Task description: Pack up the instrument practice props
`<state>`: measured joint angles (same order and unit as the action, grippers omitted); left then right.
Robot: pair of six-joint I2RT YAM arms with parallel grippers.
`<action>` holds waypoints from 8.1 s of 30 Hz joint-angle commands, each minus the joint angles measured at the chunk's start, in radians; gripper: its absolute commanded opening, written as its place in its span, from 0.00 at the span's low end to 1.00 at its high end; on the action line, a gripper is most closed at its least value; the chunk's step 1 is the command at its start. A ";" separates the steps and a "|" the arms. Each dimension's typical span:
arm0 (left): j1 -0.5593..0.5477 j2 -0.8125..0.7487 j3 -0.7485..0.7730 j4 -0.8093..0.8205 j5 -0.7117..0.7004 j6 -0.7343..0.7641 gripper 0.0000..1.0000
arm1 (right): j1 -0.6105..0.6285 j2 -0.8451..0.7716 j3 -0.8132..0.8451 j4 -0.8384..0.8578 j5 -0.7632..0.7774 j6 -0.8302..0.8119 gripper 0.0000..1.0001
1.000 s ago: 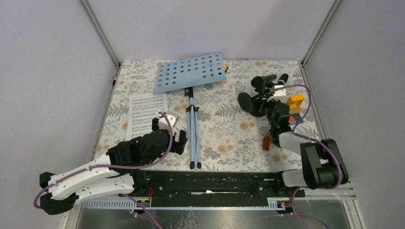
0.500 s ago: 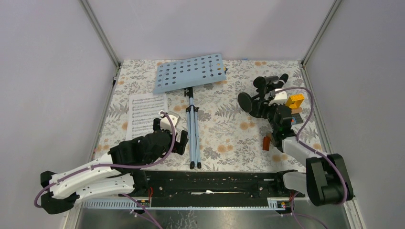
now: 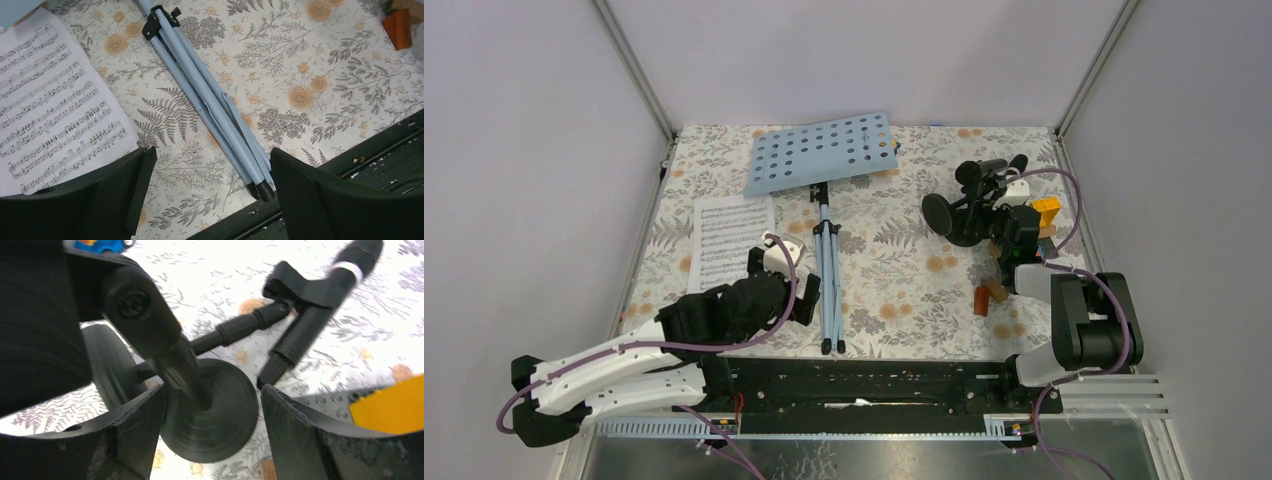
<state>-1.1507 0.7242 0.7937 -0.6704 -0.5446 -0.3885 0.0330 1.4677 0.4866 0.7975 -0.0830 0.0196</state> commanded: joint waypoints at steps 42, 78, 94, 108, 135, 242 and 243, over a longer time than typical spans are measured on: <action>0.003 -0.013 0.011 0.081 0.037 0.009 0.94 | 0.107 -0.564 -0.036 -0.341 -0.300 0.094 0.00; 0.001 -0.211 -0.472 0.942 0.028 0.132 0.99 | 1.067 0.063 0.024 0.421 1.036 0.028 0.63; 0.000 -0.132 -0.601 1.225 0.125 0.251 0.99 | 1.067 -0.458 -0.175 -0.184 0.583 0.234 0.79; 0.233 0.068 -0.715 1.723 0.427 0.292 0.98 | 1.060 -0.786 -0.021 -0.764 0.333 0.138 0.82; 0.645 0.804 -0.348 2.260 1.308 0.234 0.95 | 0.560 -0.615 0.475 -1.096 -0.304 -0.155 0.86; 0.727 1.089 -0.100 2.275 1.660 -0.062 0.13 | 0.527 -0.553 0.457 -0.708 -0.229 -0.379 0.00; 0.727 1.086 -0.110 2.275 1.648 -0.058 0.16 | 0.528 -0.582 0.433 -0.697 -0.193 -0.347 0.00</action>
<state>-0.4229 1.8114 0.6876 1.5112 1.1244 -0.4461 0.5583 1.0035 0.9623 -0.0956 -0.4271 -0.4789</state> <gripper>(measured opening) 0.326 0.440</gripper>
